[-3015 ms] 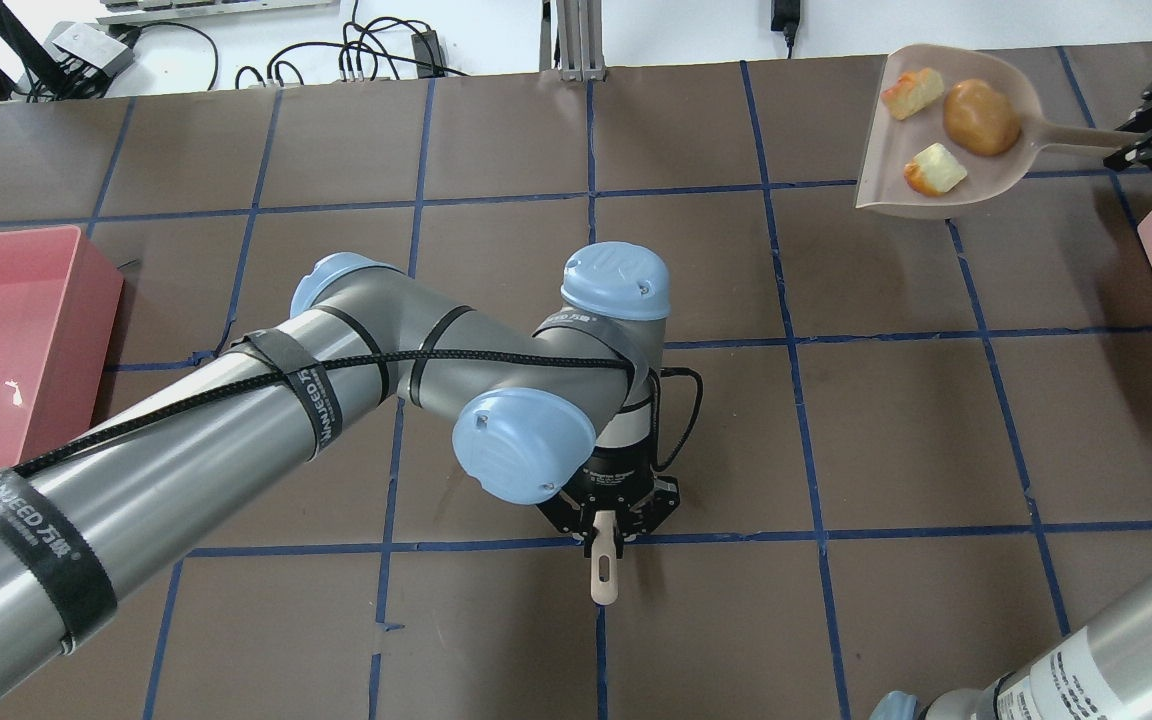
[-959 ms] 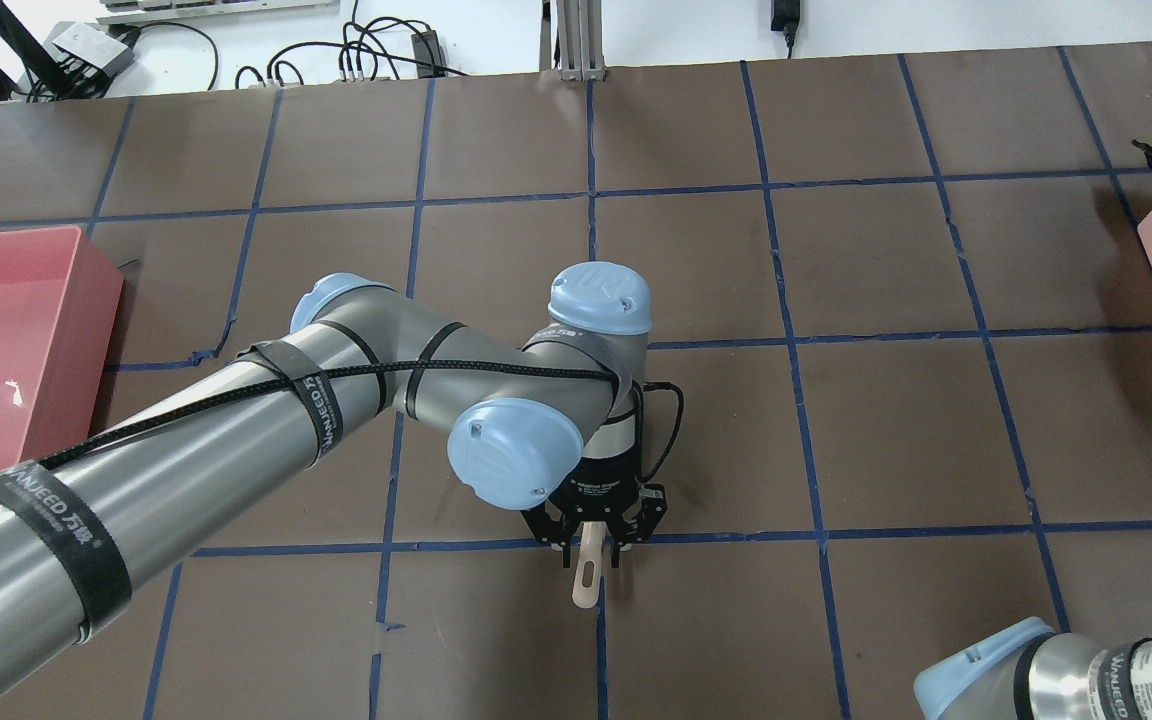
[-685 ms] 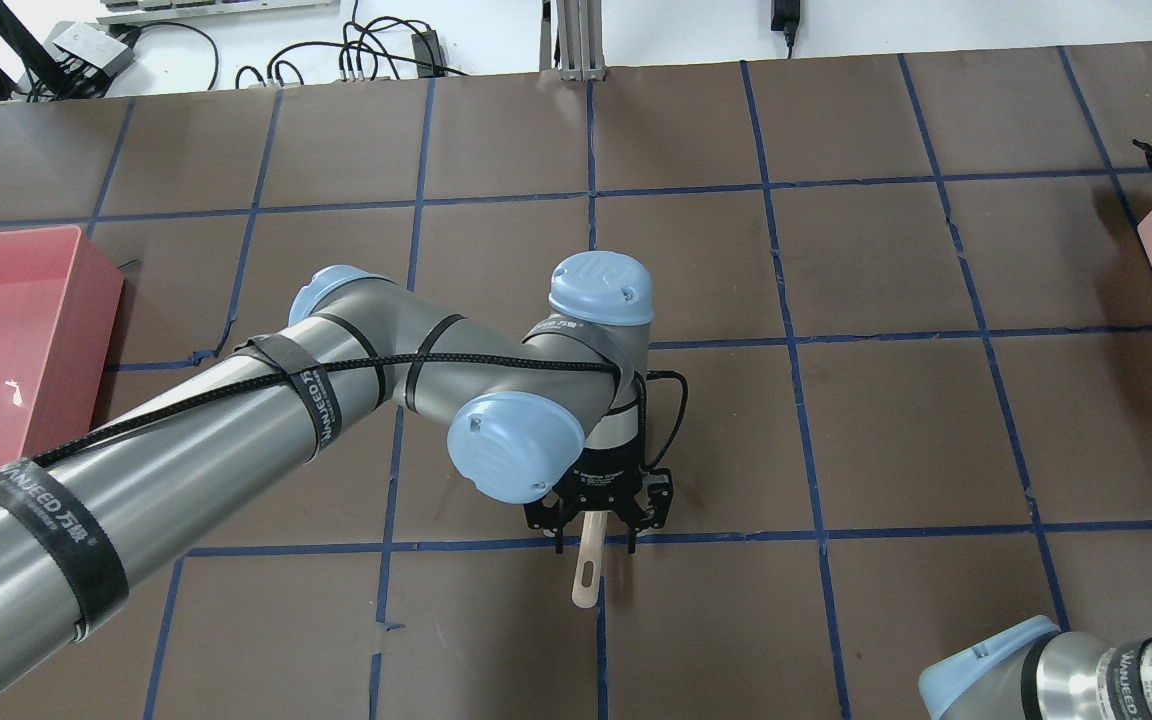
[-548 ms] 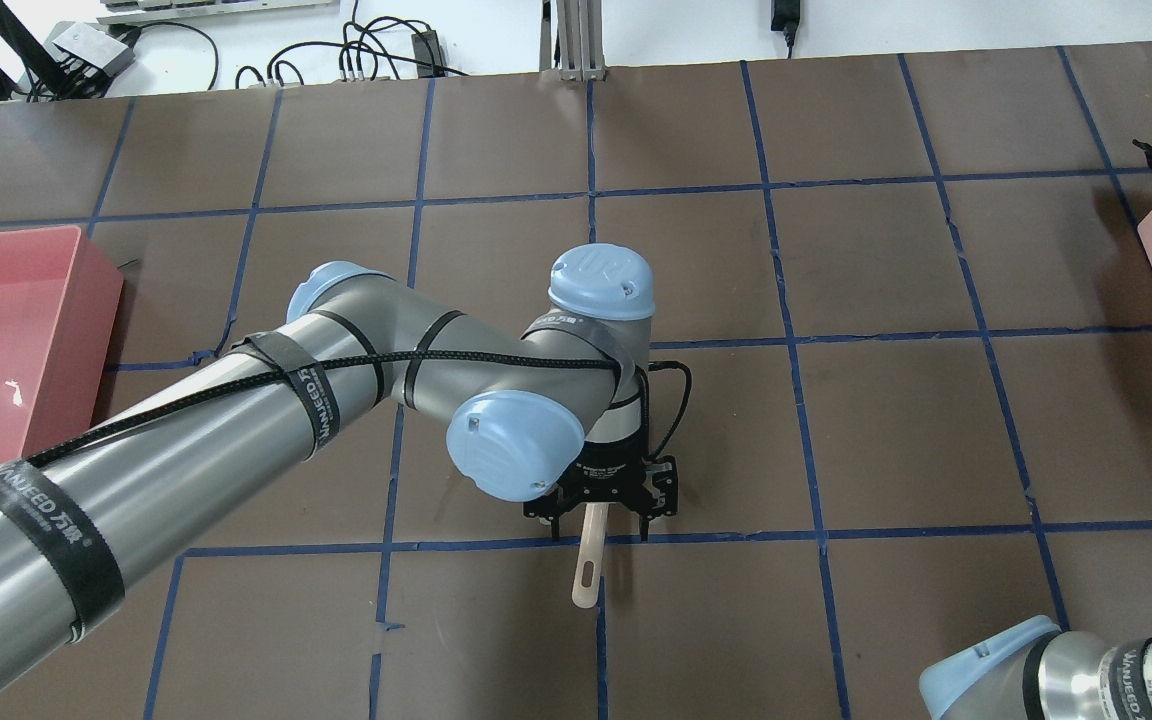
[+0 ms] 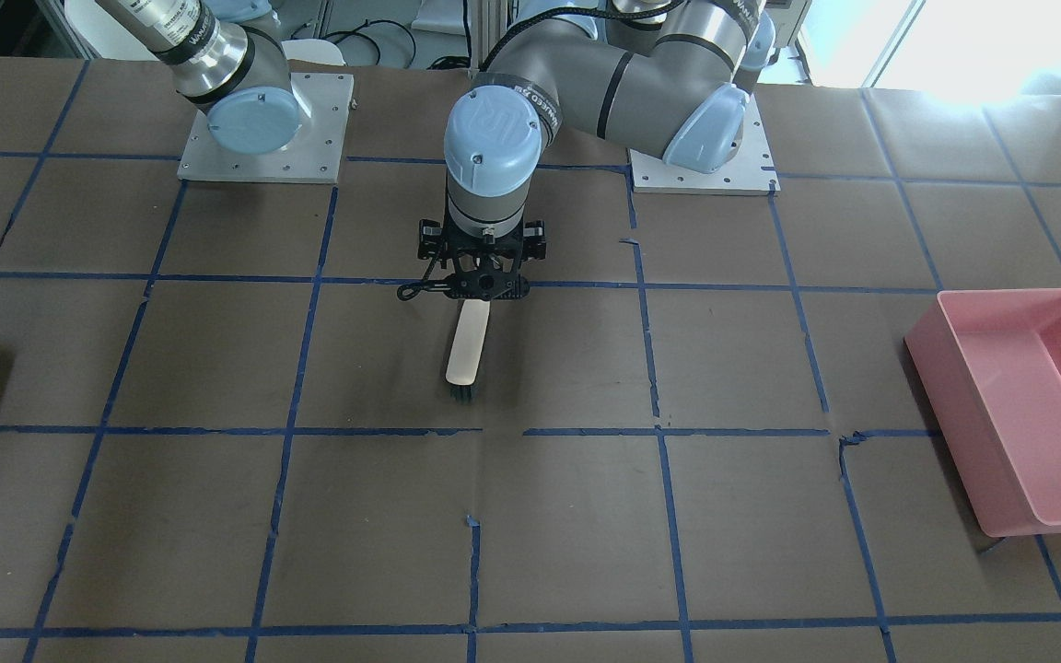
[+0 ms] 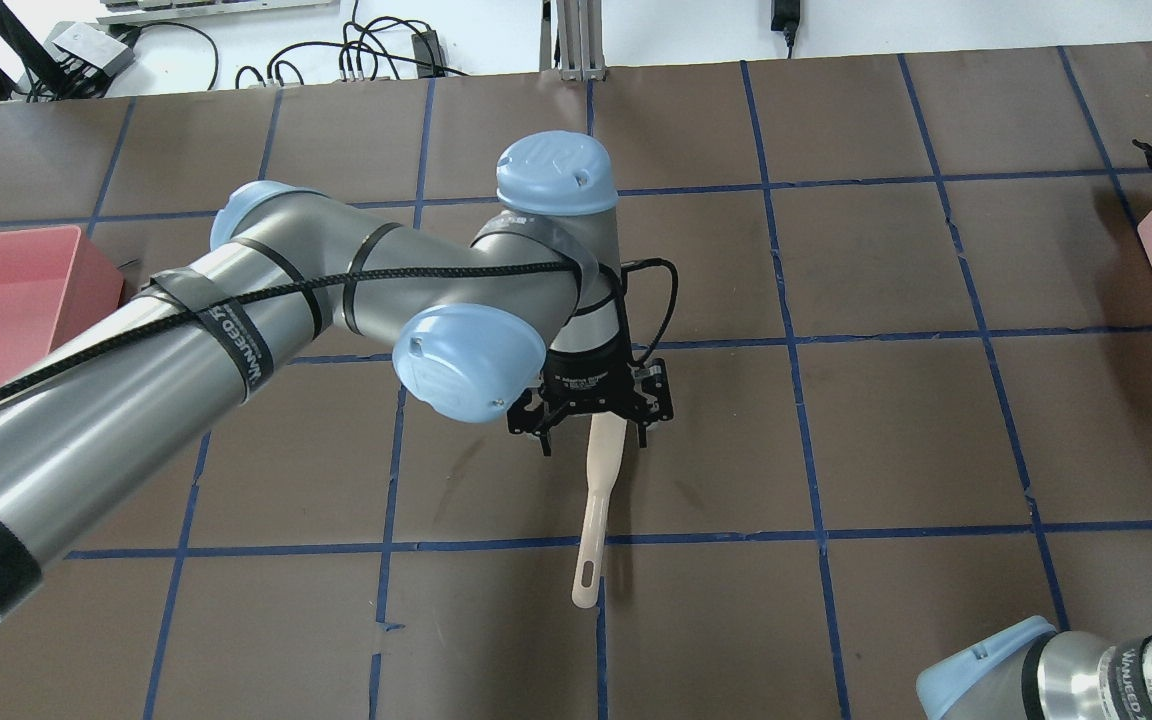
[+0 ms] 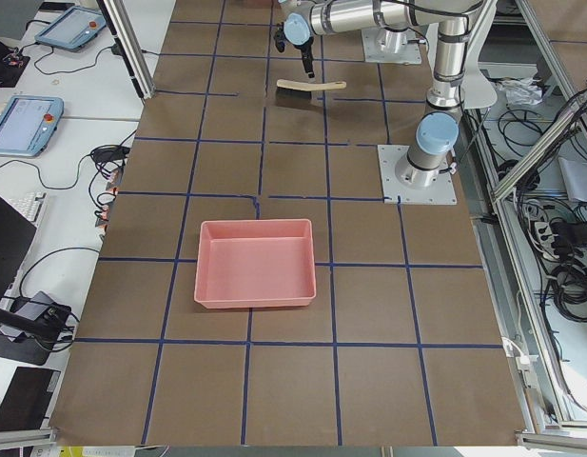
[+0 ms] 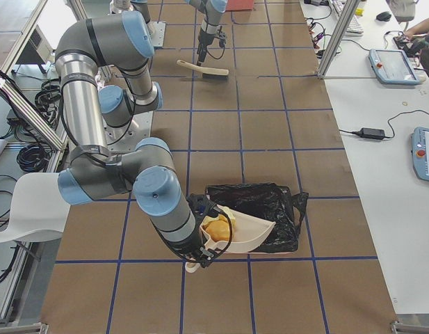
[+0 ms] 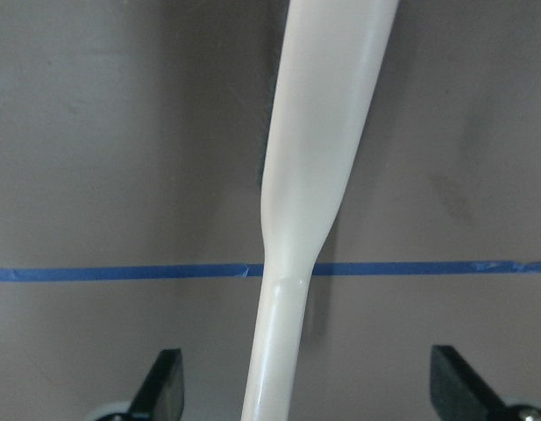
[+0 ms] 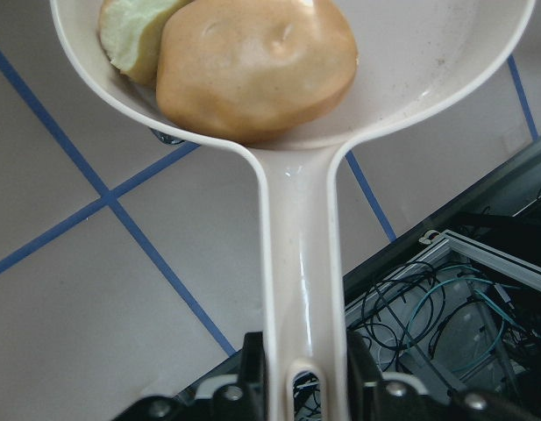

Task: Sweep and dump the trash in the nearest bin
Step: 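Set the brush down with the left gripper while the right tilts the dustpan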

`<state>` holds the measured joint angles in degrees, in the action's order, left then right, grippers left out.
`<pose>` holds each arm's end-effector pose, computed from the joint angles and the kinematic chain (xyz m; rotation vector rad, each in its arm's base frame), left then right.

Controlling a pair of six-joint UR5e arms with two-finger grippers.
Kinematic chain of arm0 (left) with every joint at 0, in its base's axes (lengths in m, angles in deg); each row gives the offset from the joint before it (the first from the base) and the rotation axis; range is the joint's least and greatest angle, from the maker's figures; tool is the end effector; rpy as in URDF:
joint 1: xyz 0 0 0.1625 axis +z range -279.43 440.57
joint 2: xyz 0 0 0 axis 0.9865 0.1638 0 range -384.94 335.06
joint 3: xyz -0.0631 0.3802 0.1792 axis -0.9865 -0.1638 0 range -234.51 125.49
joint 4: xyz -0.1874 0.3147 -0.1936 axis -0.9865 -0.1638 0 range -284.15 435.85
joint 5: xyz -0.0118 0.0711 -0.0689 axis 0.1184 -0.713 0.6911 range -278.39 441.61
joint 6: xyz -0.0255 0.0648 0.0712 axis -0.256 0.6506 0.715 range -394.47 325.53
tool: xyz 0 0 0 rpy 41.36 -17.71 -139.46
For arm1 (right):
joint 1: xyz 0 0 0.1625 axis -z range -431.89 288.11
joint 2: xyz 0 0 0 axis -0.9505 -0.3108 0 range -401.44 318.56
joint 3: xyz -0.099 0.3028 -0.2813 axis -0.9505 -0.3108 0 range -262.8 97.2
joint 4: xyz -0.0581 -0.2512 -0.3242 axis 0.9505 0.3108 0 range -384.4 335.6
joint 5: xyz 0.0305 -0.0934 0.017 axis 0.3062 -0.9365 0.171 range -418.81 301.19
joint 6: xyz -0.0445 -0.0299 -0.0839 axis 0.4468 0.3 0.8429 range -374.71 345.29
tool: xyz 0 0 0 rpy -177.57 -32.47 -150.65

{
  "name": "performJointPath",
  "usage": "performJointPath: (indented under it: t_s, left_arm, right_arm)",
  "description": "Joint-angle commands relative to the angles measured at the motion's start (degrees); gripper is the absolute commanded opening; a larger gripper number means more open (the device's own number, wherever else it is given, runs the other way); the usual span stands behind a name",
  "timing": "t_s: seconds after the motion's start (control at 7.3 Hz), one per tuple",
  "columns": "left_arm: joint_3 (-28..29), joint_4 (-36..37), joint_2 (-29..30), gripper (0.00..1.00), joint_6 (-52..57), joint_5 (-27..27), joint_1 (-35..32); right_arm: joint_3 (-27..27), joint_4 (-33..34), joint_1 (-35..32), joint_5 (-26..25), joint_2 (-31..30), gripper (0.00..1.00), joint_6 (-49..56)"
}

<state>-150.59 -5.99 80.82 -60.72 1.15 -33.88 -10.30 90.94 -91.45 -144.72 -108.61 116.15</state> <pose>-0.3654 -0.4416 0.3066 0.0787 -3.0613 -0.4414 -0.5967 -0.3610 0.4586 1.4166 -2.3985 0.0068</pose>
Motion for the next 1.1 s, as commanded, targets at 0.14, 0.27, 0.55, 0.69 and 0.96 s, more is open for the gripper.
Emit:
performJointPath:
  t_s: [0.14, 0.27, 0.55, 0.69, 0.96]
  left_arm:
    - [8.5, -6.4, -1.1, 0.99, 9.9, 0.0, 6.8]
    - [8.7, -6.4, -2.9, 1.00, 12.9, -0.3, 9.9]
    - [8.5, -6.7, -6.3, 1.00, 18.0, -0.6, 14.3]
    - [8.7, -7.4, -8.4, 1.00, 21.9, -5.4, 14.6]
    - [7.6, -10.1, -12.1, 1.00, 24.9, -13.3, 14.4]
  right_arm:
    - [-0.2, 2.7, -5.6, -7.3, 0.1, 0.00, 0.8]
    - [-0.1, 2.8, -5.8, -9.5, 0.5, 0.00, 1.5]
    - [-0.3, 4.1, -5.8, -10.0, 0.2, 0.00, 2.7]
    - [-0.7, 4.4, -6.6, -10.1, 0.0, 0.00, 3.2]
    - [-1.0, 10.8, -9.8, -12.8, 0.3, 0.00, 9.9]
